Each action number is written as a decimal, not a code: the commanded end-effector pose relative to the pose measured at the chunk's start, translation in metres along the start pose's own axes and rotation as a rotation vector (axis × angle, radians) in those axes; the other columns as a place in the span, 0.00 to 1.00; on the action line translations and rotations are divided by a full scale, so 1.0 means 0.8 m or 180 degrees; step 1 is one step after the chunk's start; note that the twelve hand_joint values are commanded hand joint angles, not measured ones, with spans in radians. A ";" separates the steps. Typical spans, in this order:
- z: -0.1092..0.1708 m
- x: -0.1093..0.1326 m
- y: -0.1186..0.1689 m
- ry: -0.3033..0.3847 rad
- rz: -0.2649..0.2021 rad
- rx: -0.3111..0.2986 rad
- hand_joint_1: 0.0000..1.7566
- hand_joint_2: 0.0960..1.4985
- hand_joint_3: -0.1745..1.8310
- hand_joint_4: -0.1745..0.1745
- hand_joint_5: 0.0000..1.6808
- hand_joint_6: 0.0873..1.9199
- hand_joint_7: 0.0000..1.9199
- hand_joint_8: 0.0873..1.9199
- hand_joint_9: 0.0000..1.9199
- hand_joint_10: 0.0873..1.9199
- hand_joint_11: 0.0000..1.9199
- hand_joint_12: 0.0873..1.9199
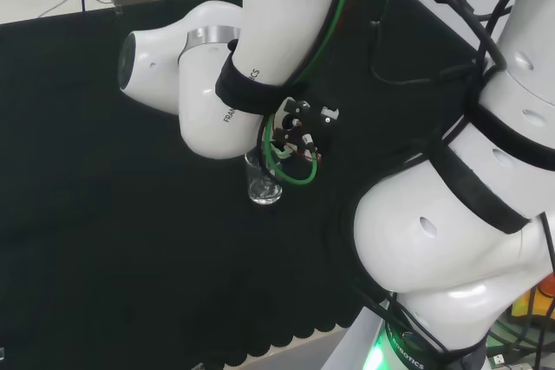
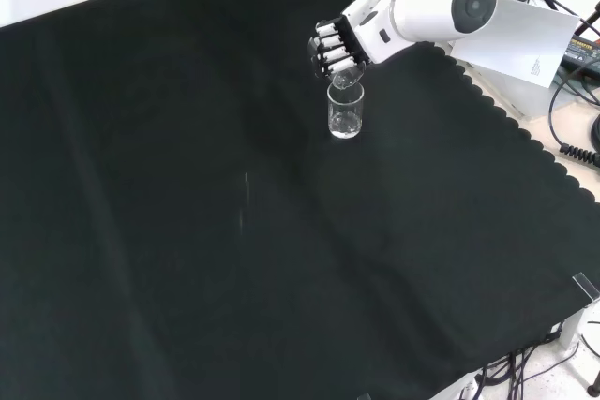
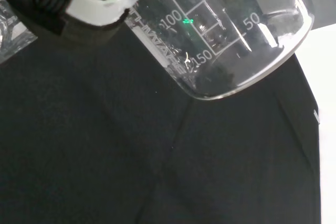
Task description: Pour the water from the handheld beaker into the one on the table.
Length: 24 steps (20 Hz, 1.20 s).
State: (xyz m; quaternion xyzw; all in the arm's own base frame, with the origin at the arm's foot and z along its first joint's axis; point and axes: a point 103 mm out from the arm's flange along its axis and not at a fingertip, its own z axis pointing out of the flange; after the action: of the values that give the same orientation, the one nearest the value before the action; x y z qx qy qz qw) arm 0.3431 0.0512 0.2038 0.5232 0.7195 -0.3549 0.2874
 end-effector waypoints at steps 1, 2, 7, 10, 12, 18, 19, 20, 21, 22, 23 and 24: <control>0.001 -0.011 0.001 0.0321 0.0083 -0.0063 0.64 0.75 0.00 0.39 0.64 0.45 0.73 0.57 0.77 0.43 0.69 0.32; 0.002 -0.014 0.002 0.0426 0.0105 -0.0075 0.64 0.75 0.00 0.39 0.64 0.45 0.73 0.57 0.77 0.43 0.69 0.32; 0.010 -0.031 0.004 0.0938 0.0213 -0.0183 0.64 0.75 0.00 0.39 0.64 0.46 0.73 0.57 0.77 0.43 0.69 0.32; 0.015 -0.035 0.006 0.1103 0.0230 -0.0270 0.64 0.75 0.00 0.38 0.64 0.46 0.72 0.57 0.77 0.43 0.69 0.32; 0.018 -0.037 0.007 0.1238 0.0242 -0.0321 0.64 0.75 0.00 0.38 0.64 0.46 0.72 0.57 0.77 0.43 0.69 0.32; 0.024 -0.042 0.011 0.1590 0.0285 -0.0484 0.64 0.75 0.00 0.37 0.64 0.46 0.72 0.57 0.77 0.43 0.69 0.32; 0.024 -0.042 0.012 0.1624 0.0292 -0.0495 0.64 0.75 0.00 0.37 0.64 0.46 0.72 0.57 0.77 0.43 0.69 0.32; 0.025 -0.042 0.014 0.1653 0.0291 -0.0501 0.64 0.75 0.00 0.37 0.64 0.46 0.72 0.57 0.77 0.43 0.69 0.32; 0.026 -0.041 0.016 0.1684 0.0292 -0.0507 0.64 0.75 0.00 0.37 0.64 0.46 0.72 0.57 0.77 0.43 0.69 0.32; 0.027 -0.042 0.017 0.1744 0.0300 -0.0503 0.64 0.75 0.00 0.37 0.64 0.46 0.72 0.57 0.77 0.43 0.69 0.32; 0.028 -0.042 0.019 0.1815 0.0313 -0.0497 0.64 0.75 0.00 0.37 0.64 0.47 0.72 0.57 0.77 0.43 0.69 0.32; 0.029 -0.043 0.022 0.1895 0.0326 -0.0493 0.64 0.75 0.00 0.37 0.64 0.47 0.72 0.57 0.77 0.43 0.69 0.32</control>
State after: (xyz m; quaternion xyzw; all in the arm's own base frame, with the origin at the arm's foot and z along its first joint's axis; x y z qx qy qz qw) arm 0.3666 0.0159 0.2162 0.6084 0.7656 -0.1458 0.1501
